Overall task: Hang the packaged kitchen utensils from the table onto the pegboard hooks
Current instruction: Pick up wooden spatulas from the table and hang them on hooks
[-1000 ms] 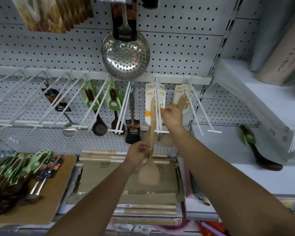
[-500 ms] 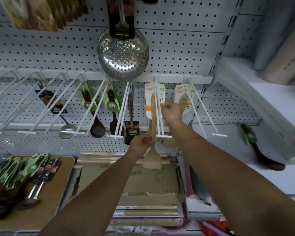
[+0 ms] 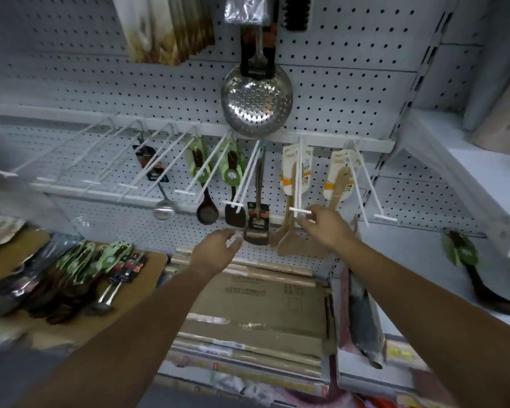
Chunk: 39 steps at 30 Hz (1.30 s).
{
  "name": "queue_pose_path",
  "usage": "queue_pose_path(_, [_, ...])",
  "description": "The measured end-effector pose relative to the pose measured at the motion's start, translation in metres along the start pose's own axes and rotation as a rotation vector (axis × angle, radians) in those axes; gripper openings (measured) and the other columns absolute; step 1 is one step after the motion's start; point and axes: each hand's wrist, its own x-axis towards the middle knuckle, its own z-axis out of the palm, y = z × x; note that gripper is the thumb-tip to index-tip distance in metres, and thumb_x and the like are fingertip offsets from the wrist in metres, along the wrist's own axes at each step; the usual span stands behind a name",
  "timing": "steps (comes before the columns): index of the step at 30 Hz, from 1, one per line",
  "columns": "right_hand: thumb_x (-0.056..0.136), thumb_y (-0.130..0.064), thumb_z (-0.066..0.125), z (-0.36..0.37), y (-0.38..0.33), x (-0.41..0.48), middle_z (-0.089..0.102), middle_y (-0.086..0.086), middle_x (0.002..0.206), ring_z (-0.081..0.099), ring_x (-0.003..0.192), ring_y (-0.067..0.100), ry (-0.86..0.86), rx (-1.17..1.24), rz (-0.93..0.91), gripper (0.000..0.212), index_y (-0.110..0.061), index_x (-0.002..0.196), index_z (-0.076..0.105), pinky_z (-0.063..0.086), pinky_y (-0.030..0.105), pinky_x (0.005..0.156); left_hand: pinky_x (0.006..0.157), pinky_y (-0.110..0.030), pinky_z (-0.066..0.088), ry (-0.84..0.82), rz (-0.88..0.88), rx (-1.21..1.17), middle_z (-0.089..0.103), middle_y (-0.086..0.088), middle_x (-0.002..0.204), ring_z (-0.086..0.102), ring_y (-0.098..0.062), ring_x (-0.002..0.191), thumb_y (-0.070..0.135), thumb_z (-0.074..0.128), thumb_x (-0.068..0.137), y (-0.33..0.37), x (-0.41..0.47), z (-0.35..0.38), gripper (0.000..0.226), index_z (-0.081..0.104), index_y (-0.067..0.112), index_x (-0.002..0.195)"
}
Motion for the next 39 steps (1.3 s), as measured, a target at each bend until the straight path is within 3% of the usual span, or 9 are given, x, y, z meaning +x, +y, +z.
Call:
queue_pose_path(5, [0.093, -0.068, 0.042, 0.035, -0.052, -0.022, 0.064, 0.004, 0.128, 0.062, 0.108, 0.027, -0.183, -0.318, -0.359, 0.06, -0.024, 0.132, 0.054, 0.052, 0.038, 0.089, 0.107, -0.041, 0.041, 0.087, -0.088, 0.308, 0.05, -0.009, 0.144, 0.045, -0.026, 0.132, 0.065, 0.037, 0.094, -0.035, -0.067, -0.047, 0.071, 0.044, 0.015, 0.144])
queue_pose_path(11, [0.09, -0.076, 0.037, 0.092, -0.137, -0.049, 0.048, 0.006, 0.152, 0.049, 0.134, 0.027, -0.294, -0.405, -0.669, 0.082, -0.02, 0.151, 0.039, 0.042, 0.039, 0.108, 0.093, -0.038, 0.046, 0.138, -0.317, 0.36, 0.059, -0.009, 0.129, 0.056, -0.028, 0.116, 0.072, 0.036, 0.089, -0.083, -0.165, -0.104, 0.07, 0.053, 0.017, 0.13])
queue_pose_path(16, [0.092, -0.072, 0.043, 0.147, -0.22, -0.077, 0.045, 0.006, 0.154, 0.046, 0.137, 0.026, -0.345, -0.387, -0.813, 0.078, -0.022, 0.151, 0.038, 0.035, 0.039, 0.112, 0.093, -0.039, 0.049, 0.123, -0.508, 0.402, 0.058, -0.011, 0.133, 0.056, -0.03, 0.118, 0.079, 0.033, 0.085, -0.138, -0.241, -0.151, 0.084, 0.05, 0.015, 0.136])
queue_pose_path(19, [0.091, -0.07, 0.044, 0.183, -0.278, -0.098, 0.059, 0.008, 0.139, 0.056, 0.125, 0.03, -0.377, -0.389, -0.916, 0.07, -0.022, 0.14, 0.051, 0.044, 0.039, 0.103, 0.089, -0.037, 0.047, 0.131, -0.597, 0.41, 0.057, -0.01, 0.133, 0.055, -0.03, 0.119, 0.073, 0.037, 0.09, -0.181, -0.276, -0.178, 0.076, 0.051, 0.013, 0.135])
queue_pose_path(22, [0.089, -0.074, 0.041, 0.225, -0.336, -0.113, 0.065, 0.008, 0.126, 0.062, 0.113, 0.029, -0.382, -0.424, -0.975, 0.07, -0.021, 0.133, 0.054, 0.05, 0.038, 0.091, 0.094, -0.04, 0.049, 0.158, -0.659, 0.364, 0.056, -0.006, 0.135, 0.054, -0.027, 0.122, 0.078, 0.034, 0.086, -0.235, -0.302, -0.2, 0.08, 0.052, 0.016, 0.133])
queue_pose_path(24, [0.087, -0.078, 0.036, 0.255, -0.374, -0.122, 0.063, 0.008, 0.13, 0.061, 0.114, 0.029, -0.391, -0.454, -1.005, 0.079, -0.02, 0.138, 0.051, 0.051, 0.04, 0.093, 0.094, -0.042, 0.051, 0.151, -0.684, 0.354, 0.057, -0.006, 0.134, 0.055, -0.027, 0.12, 0.082, 0.031, 0.083, -0.274, -0.318, -0.216, 0.084, 0.053, 0.017, 0.132])
queue_pose_path(27, [0.092, -0.071, 0.042, 0.297, -0.431, -0.132, 0.064, 0.008, 0.128, 0.061, 0.114, 0.029, -0.412, -0.464, -1.056, 0.07, -0.018, 0.136, 0.052, 0.05, 0.039, 0.092, 0.09, -0.043, 0.053, 0.173, -0.699, 0.363, 0.06, -0.006, 0.13, 0.057, -0.027, 0.116, 0.084, 0.028, 0.082, -0.329, -0.339, -0.244, 0.088, 0.055, 0.015, 0.129])
queue_pose_path(31, [0.091, -0.072, 0.04, 0.343, -0.501, -0.143, 0.061, 0.007, 0.133, 0.06, 0.116, 0.027, -0.424, -0.484, -1.082, 0.07, -0.02, 0.137, 0.051, 0.051, 0.04, 0.094, 0.094, -0.044, 0.05, 0.178, -0.745, 0.348, 0.058, -0.007, 0.132, 0.054, -0.026, 0.12, 0.089, 0.021, 0.077, -0.394, -0.362, -0.282, 0.098, 0.054, 0.014, 0.131])
queue_pose_path(39, [0.094, -0.069, 0.041, 0.418, -0.618, -0.13, 0.054, 0.005, 0.144, 0.054, 0.129, 0.024, -0.434, -0.481, -1.148, 0.073, -0.019, 0.146, 0.043, 0.044, 0.042, 0.107, 0.106, -0.041, 0.042, 0.192, -0.78, 0.39, 0.048, -0.008, 0.146, 0.045, -0.026, 0.132, 0.074, 0.033, 0.09, -0.51, -0.361, -0.337, 0.083, 0.039, 0.014, 0.146])
